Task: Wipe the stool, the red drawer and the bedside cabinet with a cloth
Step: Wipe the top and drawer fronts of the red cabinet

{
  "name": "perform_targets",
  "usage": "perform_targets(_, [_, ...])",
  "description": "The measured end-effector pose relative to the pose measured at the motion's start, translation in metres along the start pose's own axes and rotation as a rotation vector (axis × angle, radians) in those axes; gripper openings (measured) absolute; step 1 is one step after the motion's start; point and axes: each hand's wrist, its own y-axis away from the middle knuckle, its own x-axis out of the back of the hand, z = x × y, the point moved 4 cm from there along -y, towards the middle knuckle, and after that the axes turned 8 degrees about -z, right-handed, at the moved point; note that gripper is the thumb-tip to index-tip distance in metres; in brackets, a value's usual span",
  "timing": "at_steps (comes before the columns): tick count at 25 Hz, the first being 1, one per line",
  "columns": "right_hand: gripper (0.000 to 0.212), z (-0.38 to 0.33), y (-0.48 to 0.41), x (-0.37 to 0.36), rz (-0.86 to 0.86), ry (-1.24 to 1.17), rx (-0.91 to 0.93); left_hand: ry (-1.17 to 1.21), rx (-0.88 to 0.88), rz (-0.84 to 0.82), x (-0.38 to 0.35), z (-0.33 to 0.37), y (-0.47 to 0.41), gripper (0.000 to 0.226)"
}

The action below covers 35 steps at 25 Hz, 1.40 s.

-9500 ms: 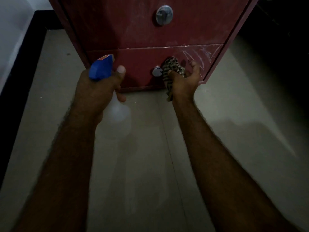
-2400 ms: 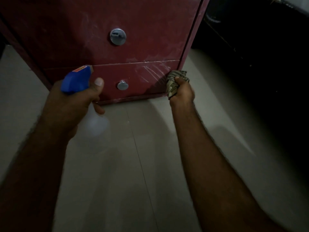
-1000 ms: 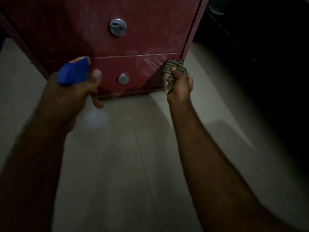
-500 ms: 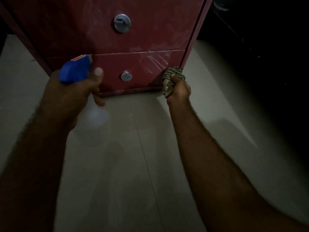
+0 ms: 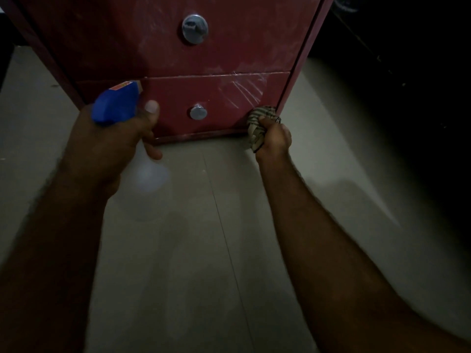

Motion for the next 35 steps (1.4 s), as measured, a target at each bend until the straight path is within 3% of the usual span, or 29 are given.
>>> perform_targets(5, [0.049, 0.005, 0.001, 0.001, -0.033, 0.004, 0.008, -0.014, 0.039, 0.025, 0.002, -0.003, -0.004, 0.061])
perform_targets(8, [0.058, 0.01, 0.006, 0.002, -0.086, -0.04, 0.045, -0.009, 0.025, 0.012, 0.002, -0.001, -0.003, 0.046])
perform_targets(10, [0.043, 0.009, 0.008, -0.002, -0.091, -0.028, 0.0, -0.013, 0.023, 0.012, 0.002, -0.001, -0.003, 0.039])
perform_targets(13, [0.033, 0.002, 0.009, -0.012, -0.101, -0.065, -0.054, -0.02, 0.023, 0.027, 0.003, 0.001, -0.002, 0.046])
perform_targets(17, [0.042, 0.005, 0.017, -0.017, -0.094, 0.018, -0.009, -0.016, 0.047, 0.015, 0.009, 0.001, -0.002, 0.056])
perform_targets(20, [0.036, 0.011, 0.024, -0.025, -0.04, 0.026, -0.049, -0.014, 0.013, 0.006, 0.011, 0.0, -0.002, 0.038])
perform_targets(23, [0.036, 0.011, 0.032, -0.043, -0.049, -0.011, -0.044, -0.02, 0.032, 0.031, 0.016, -0.002, -0.003, 0.068])
perform_targets(26, [0.038, 0.019, 0.039, -0.047, -0.065, -0.057, -0.067, -0.022, -0.001, 0.029, 0.019, -0.004, -0.004, 0.054])
perform_targets(35, [0.023, 0.02, 0.046, -0.073, -0.184, -0.059, -0.129, -0.057, 0.015, 0.031, 0.021, 0.0, -0.001, 0.056])
